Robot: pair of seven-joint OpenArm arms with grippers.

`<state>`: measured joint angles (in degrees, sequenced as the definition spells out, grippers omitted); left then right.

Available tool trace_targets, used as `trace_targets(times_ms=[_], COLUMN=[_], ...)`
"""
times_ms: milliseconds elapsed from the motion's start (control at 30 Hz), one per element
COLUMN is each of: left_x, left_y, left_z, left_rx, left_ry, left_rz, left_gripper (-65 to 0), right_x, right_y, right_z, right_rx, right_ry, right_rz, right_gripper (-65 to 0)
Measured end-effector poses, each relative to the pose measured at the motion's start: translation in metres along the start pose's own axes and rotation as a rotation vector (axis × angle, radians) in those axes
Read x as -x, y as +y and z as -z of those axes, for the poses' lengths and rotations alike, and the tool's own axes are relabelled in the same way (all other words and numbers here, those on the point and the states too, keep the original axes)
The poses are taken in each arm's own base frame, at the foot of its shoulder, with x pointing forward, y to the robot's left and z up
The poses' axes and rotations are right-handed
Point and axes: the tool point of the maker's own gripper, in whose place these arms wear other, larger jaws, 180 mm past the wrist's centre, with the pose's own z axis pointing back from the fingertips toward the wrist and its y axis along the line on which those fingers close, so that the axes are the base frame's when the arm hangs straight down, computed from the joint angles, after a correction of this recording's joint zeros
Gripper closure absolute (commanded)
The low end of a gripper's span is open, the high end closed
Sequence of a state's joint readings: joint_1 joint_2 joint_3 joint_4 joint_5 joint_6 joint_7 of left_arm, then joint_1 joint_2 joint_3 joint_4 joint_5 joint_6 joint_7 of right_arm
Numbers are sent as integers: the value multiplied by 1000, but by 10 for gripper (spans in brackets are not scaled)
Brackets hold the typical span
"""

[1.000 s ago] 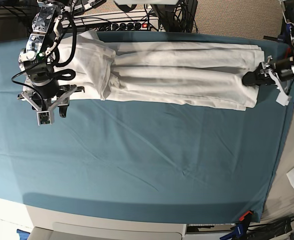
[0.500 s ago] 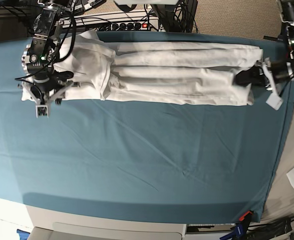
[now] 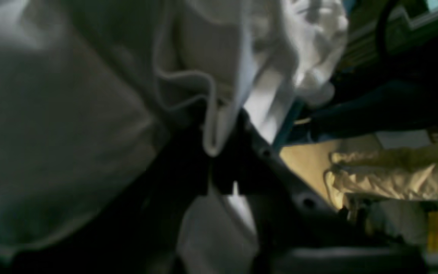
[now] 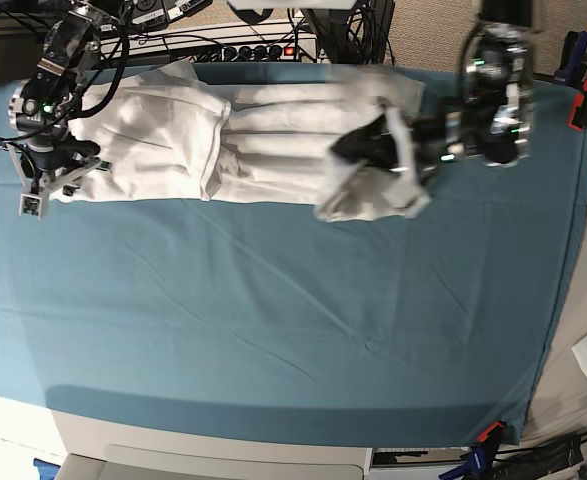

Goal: Fold the T-shirt properly
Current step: 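Fold the hem end toward the collar with the left gripper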

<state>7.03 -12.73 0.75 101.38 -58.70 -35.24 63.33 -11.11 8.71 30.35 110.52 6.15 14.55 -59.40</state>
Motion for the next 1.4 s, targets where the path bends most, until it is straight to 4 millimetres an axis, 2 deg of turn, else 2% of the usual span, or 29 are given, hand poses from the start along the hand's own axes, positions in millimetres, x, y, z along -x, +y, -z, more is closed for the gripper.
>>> trace_targets(times_ms=[133, 267, 433, 567, 667, 700, 800, 833, 867, 1067, 1200, 1333, 1400], left_x=[-17, -20, -18, -23, -24, -24, -24, -24, -24, -25, -33, -27, -19], left_y=[-17, -32, -57, -63, -64, -64, -66, -67, -67, -64, -67, -55, -50], left_z=[35, 60, 81, 90, 91, 91, 90, 90, 90, 90, 76, 58, 49], left_rx=[24, 53, 122, 120, 123, 122, 134, 136, 136, 116, 100, 20, -6], left_ry=[8, 23, 31, 17, 13, 13, 13, 12, 10, 17, 15, 64, 78], left_rz=[64, 78, 72, 91, 91, 90, 114, 113, 113, 94, 163, 254, 234], left_gripper=[0, 0, 0, 0, 0, -30, -265, -314, -334, -335, -334, -292, -253], right_x=[4, 12, 11, 11, 11, 11, 11, 11, 11, 11, 11, 11, 11], right_y=[-1, -1, -1, -1, -1, -1, -1, -1, -1, -1, -1, -1, -1], right_z=[-1, -1, -1, -1, -1, -1, -1, -1, -1, -1, -1, -1, -1], right_rx=[-2, -1, -1, -1, -1, -1, -1, -1, -1, -1, -1, -1, -1], right_ry=[9, 27, 26, 26, 26, 26, 26, 26, 26, 26, 23, 23, 23], right_rz=[2, -4, -5, -5, -5, -5, -5, -5, -5, -5, -5, -5, -4], right_gripper=[-206, -206, -206, -206, -206, -206, -206, -206, -206, -206, -206, -206, -206])
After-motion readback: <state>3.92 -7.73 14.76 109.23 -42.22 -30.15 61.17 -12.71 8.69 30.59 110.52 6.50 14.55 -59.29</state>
